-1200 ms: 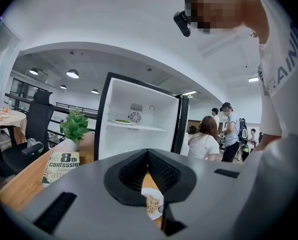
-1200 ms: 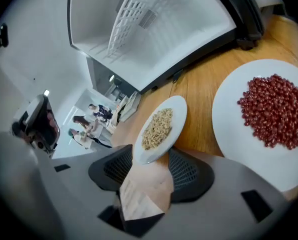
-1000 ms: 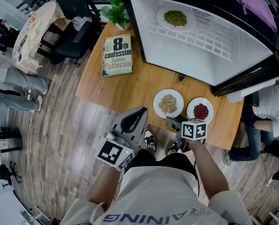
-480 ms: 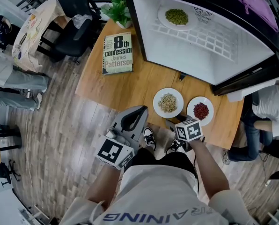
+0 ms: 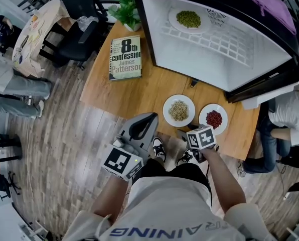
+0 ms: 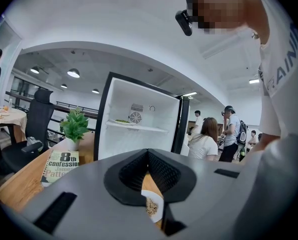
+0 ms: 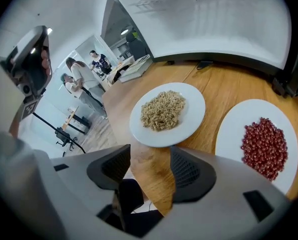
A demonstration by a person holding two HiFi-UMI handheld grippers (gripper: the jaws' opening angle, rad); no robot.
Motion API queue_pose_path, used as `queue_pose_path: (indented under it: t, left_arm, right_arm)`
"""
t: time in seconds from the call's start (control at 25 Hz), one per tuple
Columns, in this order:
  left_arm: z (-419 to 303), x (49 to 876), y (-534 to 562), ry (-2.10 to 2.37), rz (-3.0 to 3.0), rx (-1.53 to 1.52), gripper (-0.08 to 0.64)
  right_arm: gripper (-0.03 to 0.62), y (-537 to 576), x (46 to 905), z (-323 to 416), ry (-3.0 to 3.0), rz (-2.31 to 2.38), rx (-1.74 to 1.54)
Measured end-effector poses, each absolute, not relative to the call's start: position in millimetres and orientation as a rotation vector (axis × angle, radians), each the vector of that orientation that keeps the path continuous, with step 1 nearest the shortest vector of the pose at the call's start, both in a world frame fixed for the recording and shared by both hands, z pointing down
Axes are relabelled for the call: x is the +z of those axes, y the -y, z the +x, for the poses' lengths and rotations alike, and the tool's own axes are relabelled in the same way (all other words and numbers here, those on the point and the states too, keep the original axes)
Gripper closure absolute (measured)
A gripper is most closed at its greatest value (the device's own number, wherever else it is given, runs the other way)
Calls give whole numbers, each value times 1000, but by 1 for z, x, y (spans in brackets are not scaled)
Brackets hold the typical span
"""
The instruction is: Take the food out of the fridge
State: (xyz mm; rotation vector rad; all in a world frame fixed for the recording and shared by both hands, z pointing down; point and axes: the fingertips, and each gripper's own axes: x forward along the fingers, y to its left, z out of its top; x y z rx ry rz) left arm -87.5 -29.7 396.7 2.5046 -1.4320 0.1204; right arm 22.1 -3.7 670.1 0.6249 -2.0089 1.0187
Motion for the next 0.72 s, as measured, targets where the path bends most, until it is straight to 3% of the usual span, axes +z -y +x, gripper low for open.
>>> queue_pose_path:
  t: [0.36,0.44,0.48,0.72]
  left_arm:
    - [-79,391,31,1424,2523,111,552]
    - [-75,389,32,1423,2535,104,552]
    - [-73,387,33,1423,2544,98,552]
    - [-61,365,41,1416,2586,68,552]
  right_arm:
    - [363,6,646,34,2083,694,1126]
    - [523,17,627,39,2160,770,1110]
    - [554,24,615,42,2201,806,1113]
    - [563,56,535,55,2389,944,1210]
